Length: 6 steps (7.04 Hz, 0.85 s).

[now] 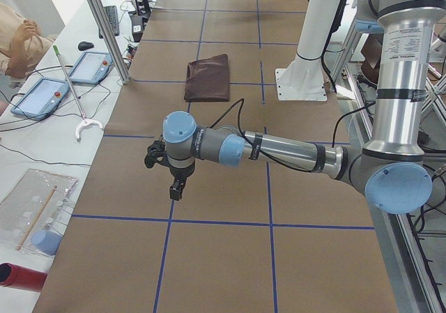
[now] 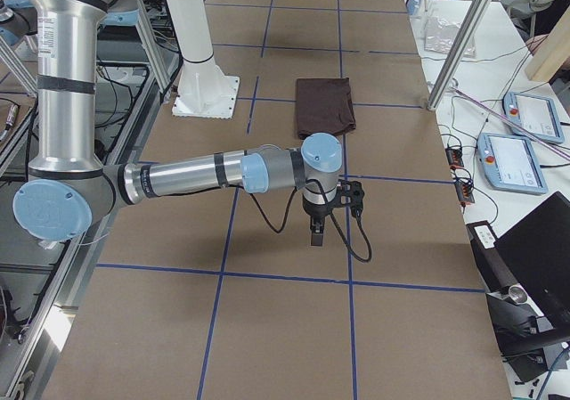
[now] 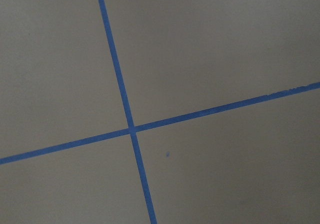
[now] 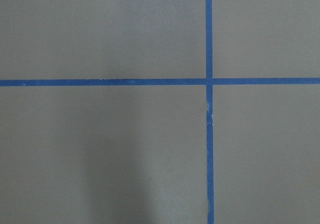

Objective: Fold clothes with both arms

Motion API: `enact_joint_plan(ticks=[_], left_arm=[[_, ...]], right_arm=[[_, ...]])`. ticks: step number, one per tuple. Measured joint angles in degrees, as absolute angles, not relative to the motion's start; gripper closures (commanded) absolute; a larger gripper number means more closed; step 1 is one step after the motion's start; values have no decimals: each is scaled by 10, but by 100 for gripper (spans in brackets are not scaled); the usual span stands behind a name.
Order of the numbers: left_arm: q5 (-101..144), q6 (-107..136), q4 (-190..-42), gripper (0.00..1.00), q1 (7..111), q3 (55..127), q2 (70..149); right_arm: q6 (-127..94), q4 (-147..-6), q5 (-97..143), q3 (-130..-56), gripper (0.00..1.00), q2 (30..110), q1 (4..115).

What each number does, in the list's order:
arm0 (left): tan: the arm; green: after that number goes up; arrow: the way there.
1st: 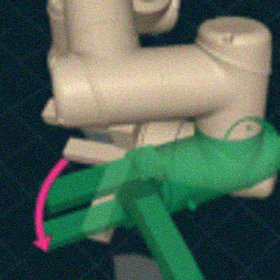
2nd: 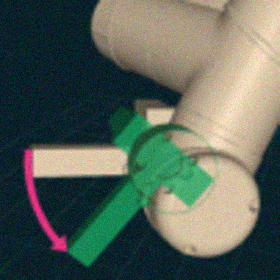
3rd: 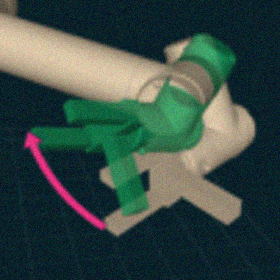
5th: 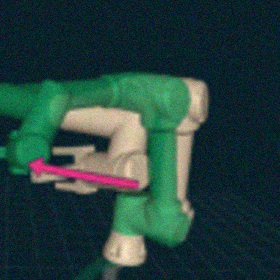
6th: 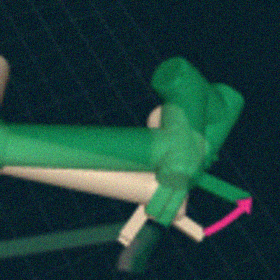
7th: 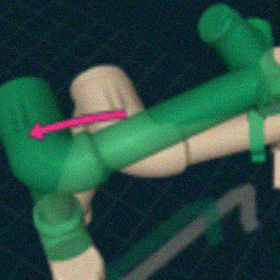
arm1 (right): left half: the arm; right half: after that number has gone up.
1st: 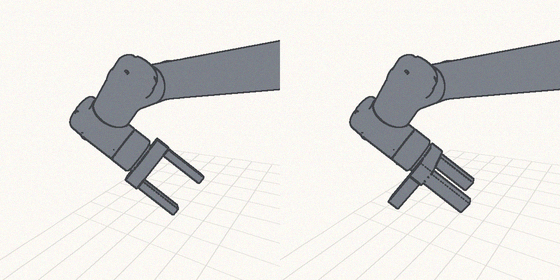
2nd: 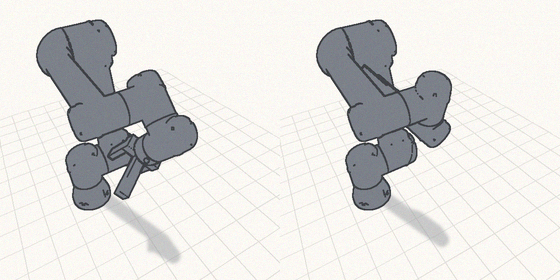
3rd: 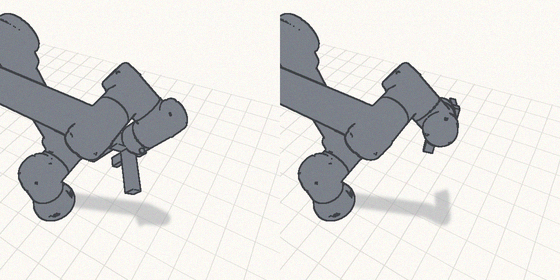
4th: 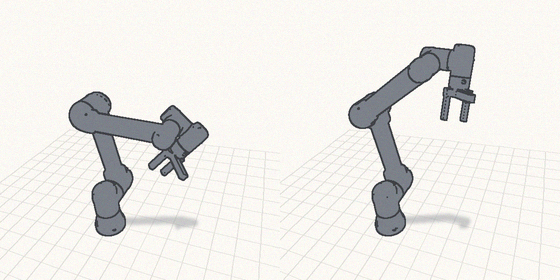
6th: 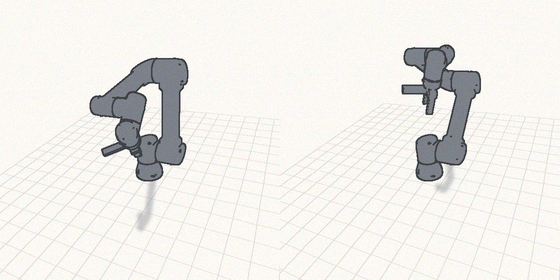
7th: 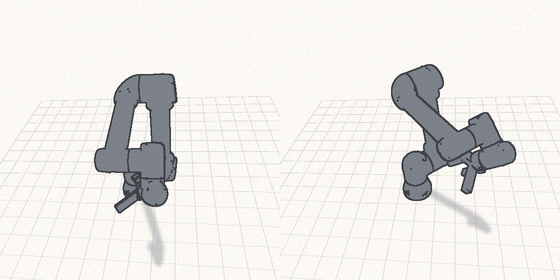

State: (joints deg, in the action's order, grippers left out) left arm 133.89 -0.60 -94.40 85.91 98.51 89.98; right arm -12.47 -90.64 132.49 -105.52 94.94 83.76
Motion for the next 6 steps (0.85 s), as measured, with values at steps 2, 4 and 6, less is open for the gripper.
enact_joint_plan(ticks=[2, 4, 6], left_arm=[[1339, -8, -963, 0, 860, 961, 900], [1337, -5, -971, 0, 863, 956, 905], [1335, 14, -942, 0, 863, 964, 919]], right_arm=[[-125, -904, 1329, -1051, 0, 948, 840], [-128, -905, 1340, -1042, 0, 949, 840], [-125, -905, 1345, -1030, 0, 955, 840]])
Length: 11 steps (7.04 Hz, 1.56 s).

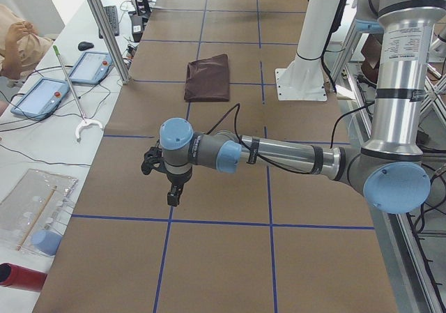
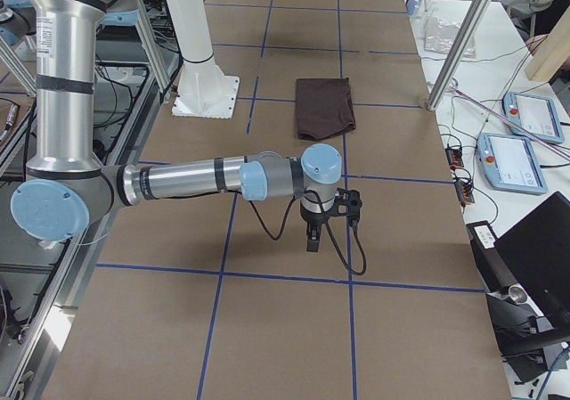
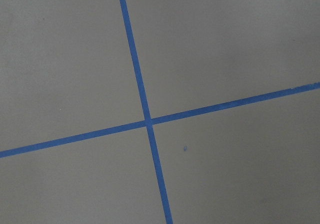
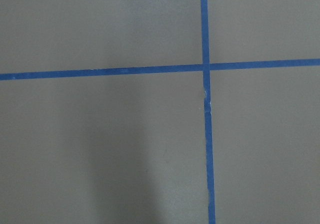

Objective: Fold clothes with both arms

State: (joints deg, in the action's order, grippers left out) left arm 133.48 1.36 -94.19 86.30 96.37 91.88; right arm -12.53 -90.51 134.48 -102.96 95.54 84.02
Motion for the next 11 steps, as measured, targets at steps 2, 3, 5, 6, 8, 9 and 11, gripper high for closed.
enact_joint_plan(ticks=[2, 3, 5, 6, 8, 9, 11], left_arm=[[1335, 20, -886, 0, 863, 987, 927], [1338, 20, -876, 0, 863, 990, 927], [1343, 21, -872, 0, 864, 991, 923], [1348, 22, -874, 0, 863, 983, 922], [1357, 22, -889, 0, 861, 970, 927], [1365, 20, -894, 0, 862, 970, 929], [1369, 21, -907, 0, 886, 976, 930]], right_arm=[[-125, -906, 1345, -1019, 0, 972, 840], [-128, -901, 1344, -1012, 0, 978, 840], [-132, -886, 1352, -1003, 0, 976, 839], [-132, -882, 1358, -1004, 0, 975, 840], [-133, -880, 1360, -1007, 0, 975, 840], [-134, -880, 1361, -1008, 0, 976, 840], [-134, -881, 1362, -1008, 0, 980, 840]])
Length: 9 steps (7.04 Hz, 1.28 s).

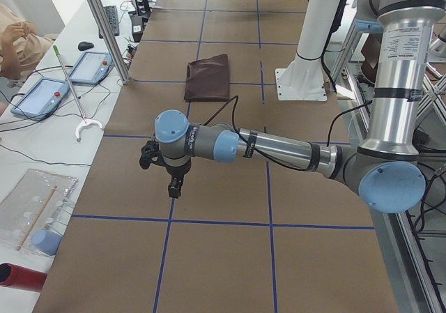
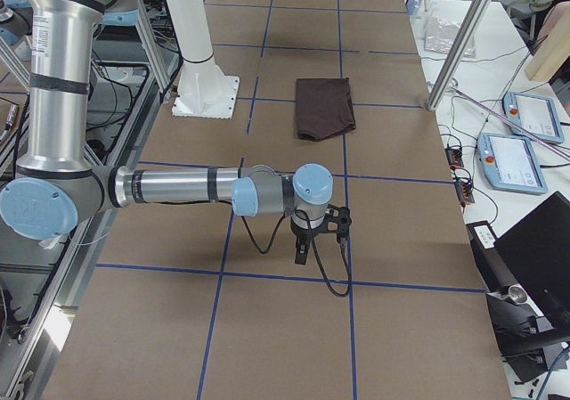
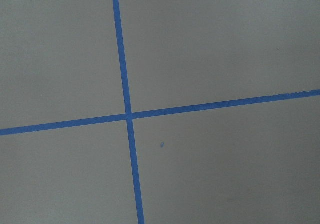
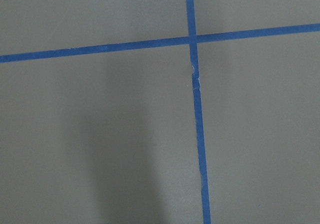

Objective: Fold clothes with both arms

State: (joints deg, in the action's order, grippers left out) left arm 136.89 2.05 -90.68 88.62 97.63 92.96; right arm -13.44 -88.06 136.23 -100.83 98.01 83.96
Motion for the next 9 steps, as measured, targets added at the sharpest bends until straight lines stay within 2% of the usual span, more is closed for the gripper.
enact_joint_plan(ticks=[6, 9], left_arm=[[1371, 22, -909, 0, 928, 980, 915], [1374, 19, -914, 0, 927, 984, 866]], right_arm=[[-134, -881, 1364, -1012, 0, 982, 840], [-134, -881, 1368, -1013, 0, 989, 840]])
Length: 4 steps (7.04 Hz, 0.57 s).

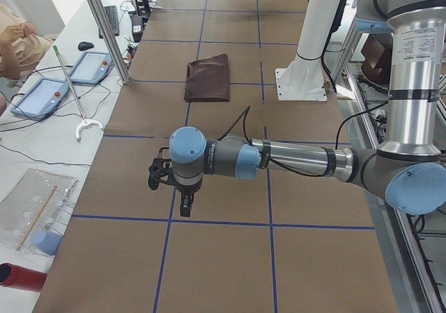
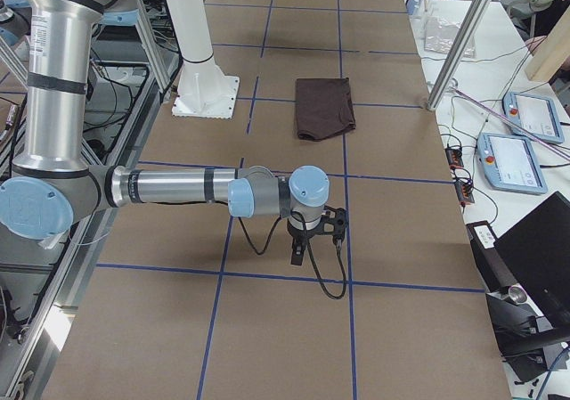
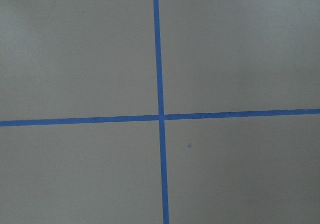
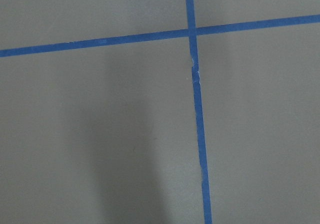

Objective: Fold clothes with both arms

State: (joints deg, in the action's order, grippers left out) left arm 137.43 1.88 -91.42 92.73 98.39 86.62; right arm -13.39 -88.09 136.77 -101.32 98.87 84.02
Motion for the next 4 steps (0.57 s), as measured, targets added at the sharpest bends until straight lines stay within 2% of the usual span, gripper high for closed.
enact_joint_plan(ticks=[4], left_arm=[[1375, 15, -914, 0, 927, 1008, 832]], right_arm=[[-132, -880, 1367, -1018, 0, 990, 841]])
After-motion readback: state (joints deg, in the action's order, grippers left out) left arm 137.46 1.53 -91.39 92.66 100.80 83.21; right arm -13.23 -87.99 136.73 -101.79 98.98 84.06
